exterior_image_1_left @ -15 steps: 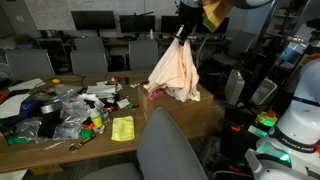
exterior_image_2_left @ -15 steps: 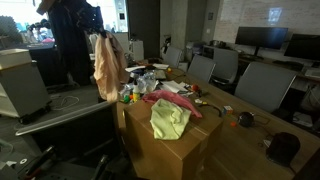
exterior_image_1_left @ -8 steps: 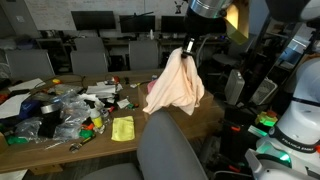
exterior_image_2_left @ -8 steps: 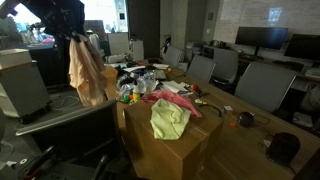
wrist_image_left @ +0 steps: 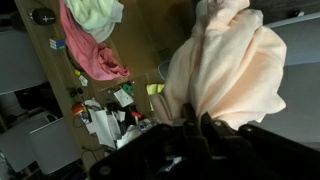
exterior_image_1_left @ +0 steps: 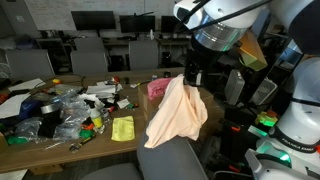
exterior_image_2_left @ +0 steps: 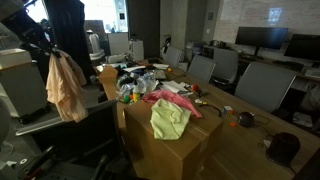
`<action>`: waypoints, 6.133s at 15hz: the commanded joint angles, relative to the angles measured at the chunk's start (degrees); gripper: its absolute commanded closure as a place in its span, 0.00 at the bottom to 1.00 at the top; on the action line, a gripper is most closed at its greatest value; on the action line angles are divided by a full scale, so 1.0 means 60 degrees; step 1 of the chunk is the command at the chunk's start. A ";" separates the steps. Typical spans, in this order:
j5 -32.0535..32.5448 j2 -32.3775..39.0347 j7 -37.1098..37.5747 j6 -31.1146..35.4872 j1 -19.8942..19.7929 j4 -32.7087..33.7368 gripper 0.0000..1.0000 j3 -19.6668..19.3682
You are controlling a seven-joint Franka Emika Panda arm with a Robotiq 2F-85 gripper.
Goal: Pick the clothes on the box and put them on the back rest of the chair
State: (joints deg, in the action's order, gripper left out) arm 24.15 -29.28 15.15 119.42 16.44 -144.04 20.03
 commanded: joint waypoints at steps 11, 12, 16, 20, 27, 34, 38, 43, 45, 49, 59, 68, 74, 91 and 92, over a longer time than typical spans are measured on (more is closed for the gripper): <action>-0.0666 0.1951 0.0047 0.1018 0.0043 0.0395 0.98 0.0490; -0.0845 0.2141 0.0071 0.1016 0.0035 0.0485 0.98 0.0476; -0.1071 0.2648 0.0180 0.0995 -0.0037 0.0695 0.98 0.0405; -0.1015 0.2981 0.0424 0.0986 -0.0129 0.0848 0.98 0.0288; -0.1046 0.3216 0.0639 0.0952 -0.0389 0.0954 0.98 -0.0136; -0.0967 0.3444 0.0926 0.0836 -0.0622 0.0950 0.69 -0.0406; -0.1027 0.3445 0.1007 0.0797 -0.0623 0.0939 0.47 -0.0455; -0.1077 0.3335 0.1047 0.0801 -0.0646 0.0889 0.10 -0.0506; -0.1089 0.3197 0.0973 0.0749 -0.0710 0.0871 0.00 -0.0614; -0.0969 0.2648 0.1094 0.0676 -0.1152 0.0838 0.00 -0.1094; -0.1415 0.2842 0.1320 0.0036 -0.3307 0.2727 0.00 -0.2925; -0.3897 0.4985 0.0786 0.0102 -0.4288 0.4280 0.00 -0.4641; -0.5898 0.6557 0.0208 0.0034 -0.5073 0.5034 0.00 -0.5491; -0.7750 0.9819 0.0717 0.0618 -0.5900 0.6110 0.00 -0.5722; -0.7759 0.9939 0.0784 0.0598 -0.5934 0.6208 0.00 -0.5728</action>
State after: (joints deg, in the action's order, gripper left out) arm -21.68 27.43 18.29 123.16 -18.59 -110.20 -14.07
